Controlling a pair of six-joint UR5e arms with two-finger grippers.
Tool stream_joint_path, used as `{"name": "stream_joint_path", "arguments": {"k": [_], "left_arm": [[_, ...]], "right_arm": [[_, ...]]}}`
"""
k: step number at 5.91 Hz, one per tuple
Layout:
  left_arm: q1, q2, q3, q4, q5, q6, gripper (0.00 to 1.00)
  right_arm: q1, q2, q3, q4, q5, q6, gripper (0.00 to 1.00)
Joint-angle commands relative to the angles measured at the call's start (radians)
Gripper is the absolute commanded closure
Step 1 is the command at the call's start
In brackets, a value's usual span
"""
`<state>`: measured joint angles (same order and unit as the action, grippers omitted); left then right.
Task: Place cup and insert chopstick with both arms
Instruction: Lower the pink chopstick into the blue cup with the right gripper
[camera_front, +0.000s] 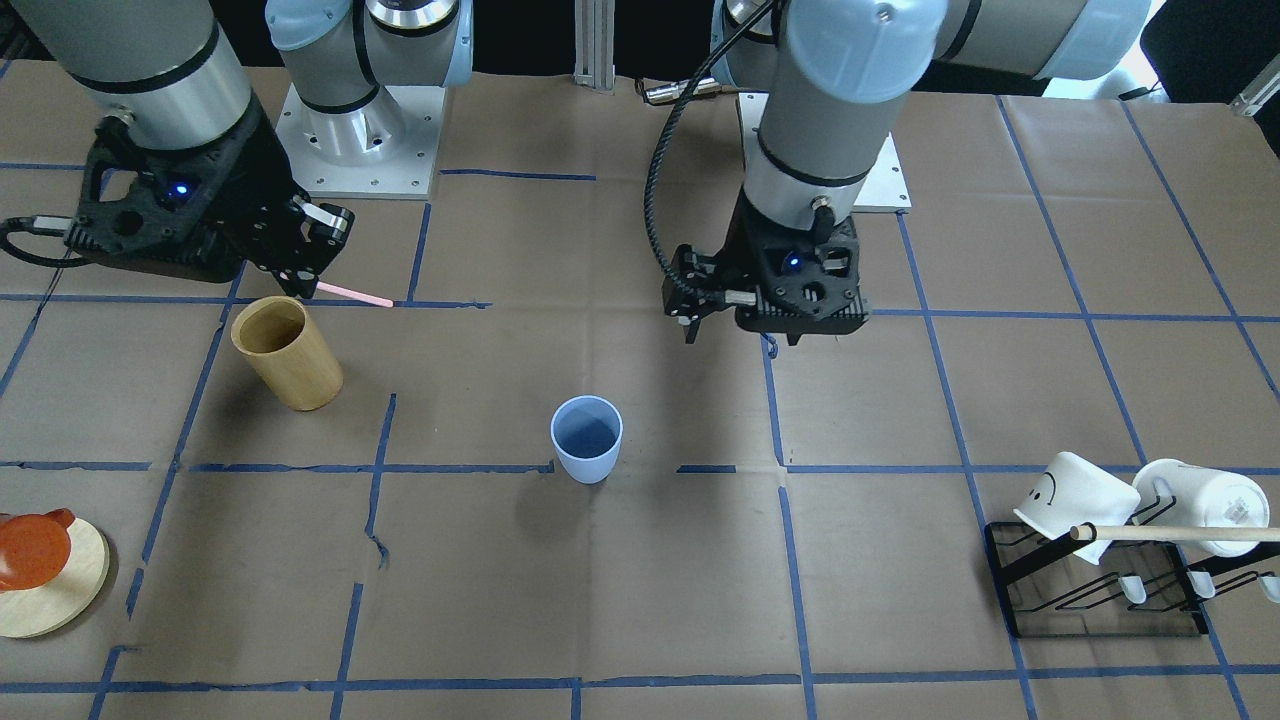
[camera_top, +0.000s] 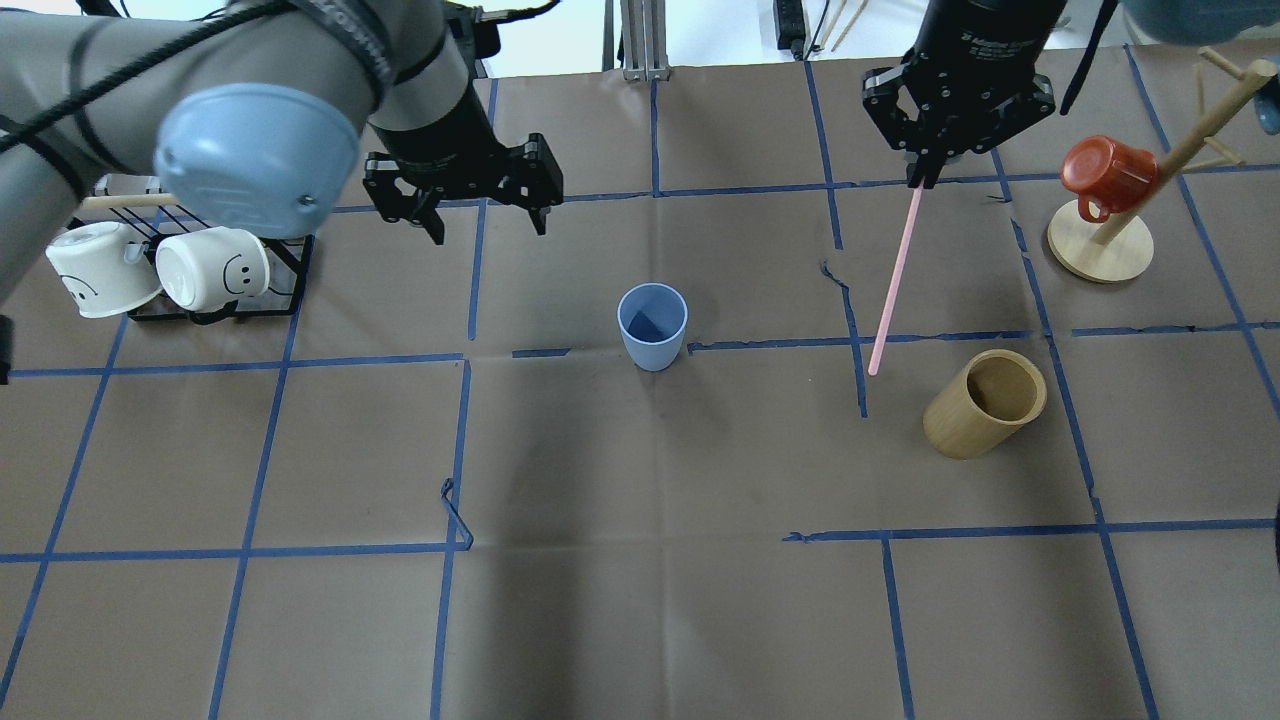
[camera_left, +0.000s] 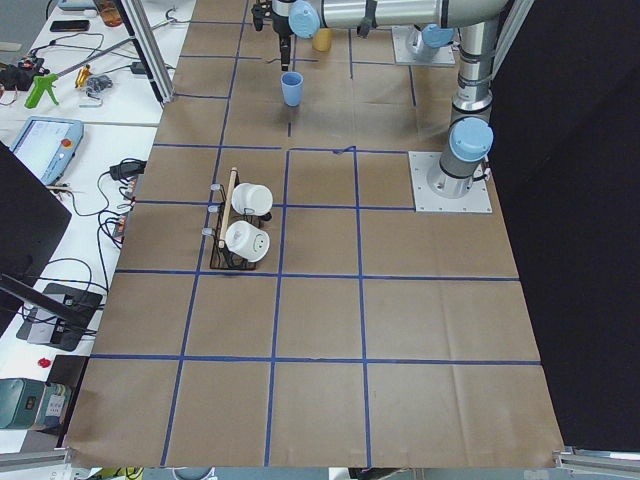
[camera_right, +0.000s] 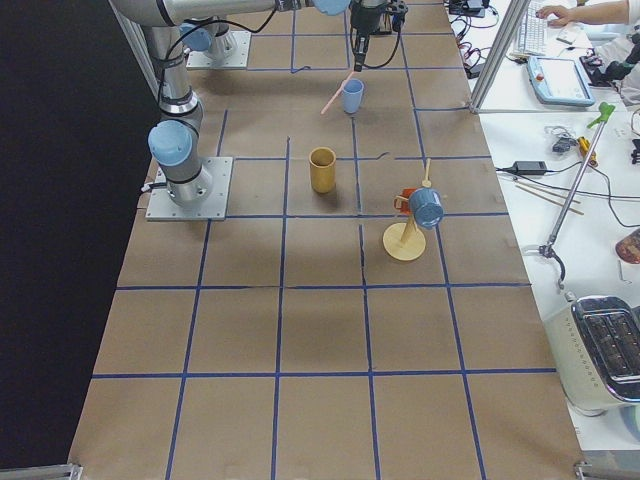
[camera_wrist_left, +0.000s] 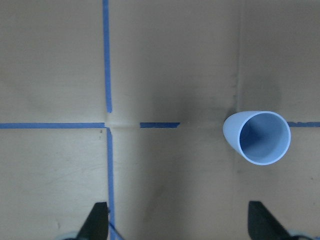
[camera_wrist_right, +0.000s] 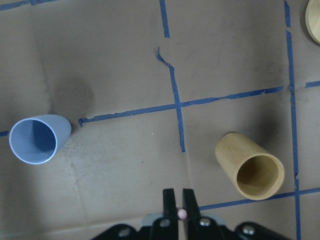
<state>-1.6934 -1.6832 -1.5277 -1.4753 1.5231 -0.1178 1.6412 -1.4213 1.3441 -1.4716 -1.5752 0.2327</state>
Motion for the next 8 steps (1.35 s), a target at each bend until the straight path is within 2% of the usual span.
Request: {"name": "stream_joint_path", "arguments": {"k": [1, 3, 4, 6, 7, 8], "left_arm": [[0.124, 0.118, 0.006, -0.184, -0.009, 0.145, 0.03], [0.143, 0.119, 0.003, -0.201, -0.004, 0.188, 0.02], [0.143, 0.12, 0.004, -0.198, 0.003, 0.187, 0.02], [0.138, 0.119, 0.001, -0.195, 0.005, 0.173, 0.02], [0.136, 0.111, 0.0, -0.192, 0.003, 0.175, 0.02], [0.136, 0.112, -0.002, -0.191, 0.02, 0.172, 0.02]], "right_arm": [[0.111, 0.094, -0.118, -0.016, 0.007, 0.179, 0.94], [0.25, 0.259, -0.314, -0.007, 0.007, 0.369, 0.94], [0.29, 0.307, -0.354, -0.012, 0.007, 0.432, 0.94], [0.299, 0.346, -0.339, -0.021, -0.009, 0.419, 0.94], [0.299, 0.355, -0.315, -0.059, -0.066, 0.415, 0.94], [0.296, 0.354, -0.272, -0.105, -0.069, 0.418, 0.94]]}}
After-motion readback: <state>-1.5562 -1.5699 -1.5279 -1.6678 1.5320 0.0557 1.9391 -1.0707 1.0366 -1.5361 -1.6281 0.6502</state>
